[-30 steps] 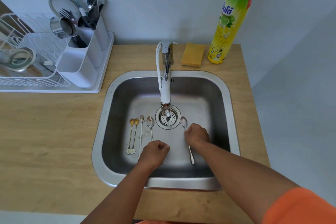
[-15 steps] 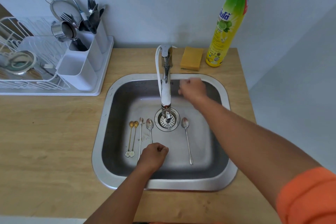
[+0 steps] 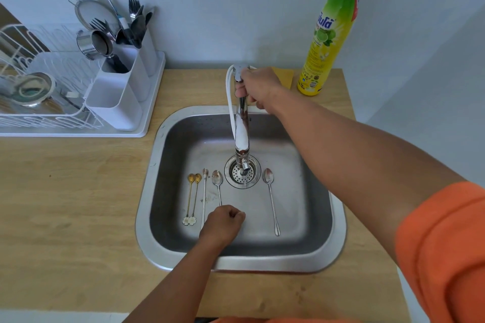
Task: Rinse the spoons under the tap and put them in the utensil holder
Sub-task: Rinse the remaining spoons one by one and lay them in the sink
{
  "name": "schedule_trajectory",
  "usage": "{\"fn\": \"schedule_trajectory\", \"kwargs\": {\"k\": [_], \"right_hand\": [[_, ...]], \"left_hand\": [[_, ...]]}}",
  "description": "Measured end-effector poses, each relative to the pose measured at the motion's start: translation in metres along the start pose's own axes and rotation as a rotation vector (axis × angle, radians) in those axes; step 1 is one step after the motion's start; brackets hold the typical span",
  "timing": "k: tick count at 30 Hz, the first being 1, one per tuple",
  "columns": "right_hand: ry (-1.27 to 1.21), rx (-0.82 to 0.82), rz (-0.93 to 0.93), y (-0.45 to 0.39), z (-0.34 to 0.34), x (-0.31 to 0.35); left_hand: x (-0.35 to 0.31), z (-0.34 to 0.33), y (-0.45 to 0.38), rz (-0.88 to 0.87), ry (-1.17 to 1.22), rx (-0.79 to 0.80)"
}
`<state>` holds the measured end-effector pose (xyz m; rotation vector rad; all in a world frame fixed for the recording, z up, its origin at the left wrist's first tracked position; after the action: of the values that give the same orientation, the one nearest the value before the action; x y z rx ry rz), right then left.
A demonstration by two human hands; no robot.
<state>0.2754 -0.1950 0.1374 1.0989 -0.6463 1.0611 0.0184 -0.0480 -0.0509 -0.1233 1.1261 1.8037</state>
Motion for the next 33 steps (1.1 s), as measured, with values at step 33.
{"fn": "schedule_trajectory", "kwargs": {"k": [33], "right_hand": [[0.077,-0.022,-0.015,0.0,0.001,0.014]], "left_hand": [[-0.002,-0.005,-0.005,0.009,-0.013,0.037]]}}
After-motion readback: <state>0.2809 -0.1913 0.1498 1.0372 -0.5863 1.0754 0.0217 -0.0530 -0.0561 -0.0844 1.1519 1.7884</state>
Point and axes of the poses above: each hand's wrist, its own y-axis away from the middle knuckle, its own z-axis out of the back of the hand, x = y × z, the point moved 9 cm from there along -y, towards the middle knuckle, and after that the axes turned 2 degrees about z, right-handed, at the moved point
